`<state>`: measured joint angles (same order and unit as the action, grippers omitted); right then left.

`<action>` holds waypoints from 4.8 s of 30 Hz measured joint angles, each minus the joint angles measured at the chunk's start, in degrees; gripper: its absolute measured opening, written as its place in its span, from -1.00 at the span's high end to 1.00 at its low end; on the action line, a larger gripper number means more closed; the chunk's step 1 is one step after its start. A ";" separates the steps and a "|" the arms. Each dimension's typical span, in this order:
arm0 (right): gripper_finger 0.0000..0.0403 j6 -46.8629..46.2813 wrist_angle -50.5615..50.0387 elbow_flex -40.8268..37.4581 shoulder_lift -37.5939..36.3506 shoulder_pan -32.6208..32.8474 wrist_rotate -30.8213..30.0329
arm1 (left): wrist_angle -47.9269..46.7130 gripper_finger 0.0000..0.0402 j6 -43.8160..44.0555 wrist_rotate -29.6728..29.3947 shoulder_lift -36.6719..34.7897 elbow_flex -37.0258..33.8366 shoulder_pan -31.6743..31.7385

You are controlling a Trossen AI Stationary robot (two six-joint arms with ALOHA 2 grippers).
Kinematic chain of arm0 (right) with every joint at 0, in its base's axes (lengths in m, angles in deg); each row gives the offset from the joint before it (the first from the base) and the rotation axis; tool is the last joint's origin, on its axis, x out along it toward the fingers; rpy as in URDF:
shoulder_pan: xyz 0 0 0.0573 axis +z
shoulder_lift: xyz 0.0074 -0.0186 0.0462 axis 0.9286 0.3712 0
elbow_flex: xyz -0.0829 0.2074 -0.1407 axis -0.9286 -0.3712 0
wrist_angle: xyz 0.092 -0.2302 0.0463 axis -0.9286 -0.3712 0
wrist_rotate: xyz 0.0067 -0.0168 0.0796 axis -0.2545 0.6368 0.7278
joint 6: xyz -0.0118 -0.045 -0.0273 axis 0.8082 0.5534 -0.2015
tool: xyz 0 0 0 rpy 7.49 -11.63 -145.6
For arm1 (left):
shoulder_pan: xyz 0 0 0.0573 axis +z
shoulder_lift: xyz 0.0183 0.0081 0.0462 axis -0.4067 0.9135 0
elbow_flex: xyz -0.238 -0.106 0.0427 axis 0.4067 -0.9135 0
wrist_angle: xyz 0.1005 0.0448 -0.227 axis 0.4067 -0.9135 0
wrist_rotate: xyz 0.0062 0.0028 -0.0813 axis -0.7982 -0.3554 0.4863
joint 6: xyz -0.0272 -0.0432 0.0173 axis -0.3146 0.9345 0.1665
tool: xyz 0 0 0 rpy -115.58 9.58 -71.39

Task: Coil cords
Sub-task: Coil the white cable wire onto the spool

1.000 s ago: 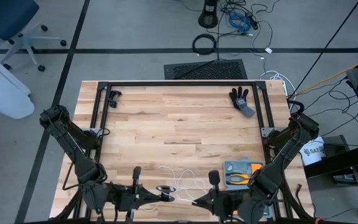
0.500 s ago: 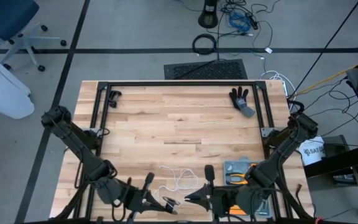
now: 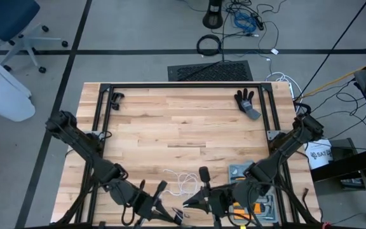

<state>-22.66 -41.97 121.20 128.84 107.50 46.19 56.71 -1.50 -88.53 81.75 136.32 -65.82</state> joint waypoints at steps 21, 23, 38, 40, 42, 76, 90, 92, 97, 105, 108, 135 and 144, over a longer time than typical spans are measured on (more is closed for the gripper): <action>1.00 -3.67 2.75 0.00 4.35 -5.72 11.50 | 6.70 0.99 -4.48 9.51 1.87 0.00 1.31; 1.00 -3.79 2.66 0.00 4.35 -5.72 12.14 | 7.84 0.99 -5.47 10.42 1.87 0.00 1.31; 1.00 -8.59 2.92 0.07 5.65 -7.10 18.32 | 11.86 0.99 -8.88 10.97 1.85 0.00 1.18; 1.00 -8.85 2.81 0.01 6.11 -7.46 19.04 | 12.21 0.99 -8.84 11.19 1.85 0.00 1.20; 1.00 -9.28 3.31 0.07 6.45 -7.79 19.92 | 12.29 0.99 -9.03 12.01 1.85 0.00 1.07; 0.25 -16.25 -9.87 0.00 6.79 -4.77 6.11 | 16.62 0.99 -13.51 8.99 1.81 0.00 0.80; 0.38 -20.33 -11.75 -0.36 6.77 0.25 -19.01 | 18.67 0.99 -14.54 4.47 1.81 0.00 0.70; 0.40 -21.33 -11.61 -1.21 6.83 0.52 -20.48 | 18.90 0.99 -14.54 4.23 1.81 0.00 0.70; 0.43 -23.27 -10.63 -3.92 6.95 0.46 -20.60 | 19.16 0.99 -14.32 -0.33 1.81 0.00 0.49; 0.43 -22.64 -2.77 -7.48 6.97 0.09 -19.77 | 19.13 0.99 -13.01 -6.28 -0.36 0.00 -0.08; 0.43 -21.03 1.19 -8.76 6.99 0.09 -19.96 | 19.11 0.99 -13.28 -6.44 -1.02 0.00 -0.96; 0.43 -3.92 34.99 -9.94 15.82 1.47 -27.49 | 20.01 0.99 -14.49 -18.98 -1.14 0.00 -2.58; 0.43 -1.46 38.02 -9.92 15.80 1.44 -27.36 | 19.96 0.99 -14.31 -18.96 -1.14 0.00 -3.02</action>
<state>-24.12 -3.95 111.27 144.64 108.94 18.82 76.67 -15.81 -107.48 80.61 136.32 -68.84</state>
